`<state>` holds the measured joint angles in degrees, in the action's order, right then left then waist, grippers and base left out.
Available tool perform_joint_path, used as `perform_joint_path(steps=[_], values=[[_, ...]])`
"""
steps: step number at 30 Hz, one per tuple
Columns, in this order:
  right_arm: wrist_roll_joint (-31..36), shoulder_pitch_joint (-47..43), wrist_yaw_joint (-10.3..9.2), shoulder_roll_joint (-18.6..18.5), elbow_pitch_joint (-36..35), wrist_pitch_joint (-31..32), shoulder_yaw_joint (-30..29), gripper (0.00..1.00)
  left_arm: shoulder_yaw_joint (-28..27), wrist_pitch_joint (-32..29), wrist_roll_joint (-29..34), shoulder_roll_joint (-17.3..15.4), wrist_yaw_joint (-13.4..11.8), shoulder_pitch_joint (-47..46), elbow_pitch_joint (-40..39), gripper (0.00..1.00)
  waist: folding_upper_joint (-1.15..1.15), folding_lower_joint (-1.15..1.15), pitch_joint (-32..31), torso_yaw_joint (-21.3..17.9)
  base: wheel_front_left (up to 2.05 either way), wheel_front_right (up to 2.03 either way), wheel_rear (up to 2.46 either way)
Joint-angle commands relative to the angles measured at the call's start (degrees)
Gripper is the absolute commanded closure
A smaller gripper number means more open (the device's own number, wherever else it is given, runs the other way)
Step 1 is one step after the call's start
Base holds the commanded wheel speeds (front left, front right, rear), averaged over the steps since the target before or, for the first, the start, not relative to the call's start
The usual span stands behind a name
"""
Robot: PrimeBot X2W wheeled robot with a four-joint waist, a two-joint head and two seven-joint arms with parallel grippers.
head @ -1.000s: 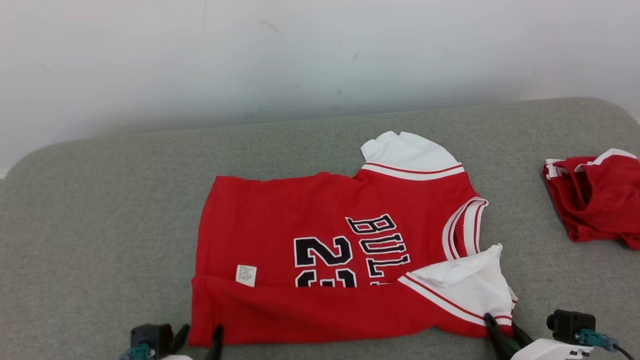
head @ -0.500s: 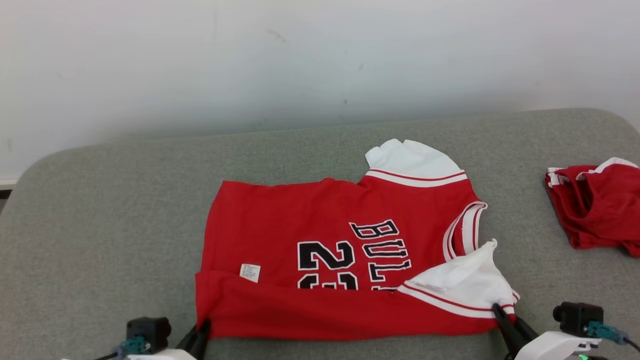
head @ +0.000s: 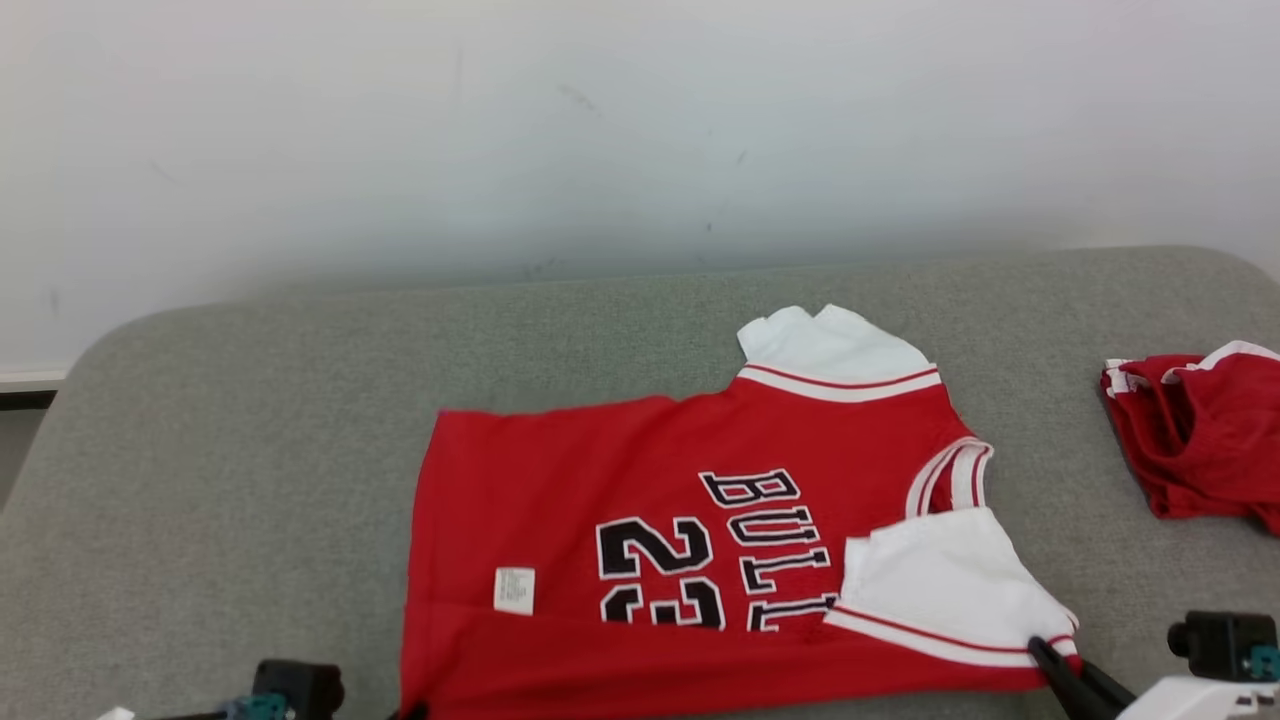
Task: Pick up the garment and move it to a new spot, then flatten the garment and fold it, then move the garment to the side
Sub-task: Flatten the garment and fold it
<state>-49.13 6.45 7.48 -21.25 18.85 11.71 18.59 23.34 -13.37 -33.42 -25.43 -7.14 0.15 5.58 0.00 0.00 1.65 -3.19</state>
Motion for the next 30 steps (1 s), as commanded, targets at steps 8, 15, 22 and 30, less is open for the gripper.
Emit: perform_joint_path(steps=[8,15,22,30], values=[[0.0,-8.8,0.0,-1.0,-8.0,6.8,-5.1,1.0,0.8,-6.2,-2.1,-2.6,-1.9,6.0,-6.9,1.0,0.0,0.0,-1.1,0.1,0.0,0.0,0.0],[3.5,-12.9,0.0,2.0,-12.8,14.2,-11.3,0.15,1.2,-9.1,-3.3,-3.2,-2.8,8.2,-9.2,0.47,0.0,0.0,-0.7,-0.2,0.0,0.0,0.0],[8.3,-13.9,0.01,6.4,-14.5,18.3,-14.5,0.0,1.7,-8.5,-3.3,-2.5,-2.5,6.8,-8.1,0.0,0.0,0.0,-0.9,-0.1,0.0,0.0,0.0],[11.4,-14.0,0.01,7.9,-18.5,19.0,-19.2,0.0,-1.2,-6.5,-1.7,-3.9,-5.3,5.7,-9.8,0.0,0.0,0.0,-1.1,-0.1,0.0,0.0,0.0]])
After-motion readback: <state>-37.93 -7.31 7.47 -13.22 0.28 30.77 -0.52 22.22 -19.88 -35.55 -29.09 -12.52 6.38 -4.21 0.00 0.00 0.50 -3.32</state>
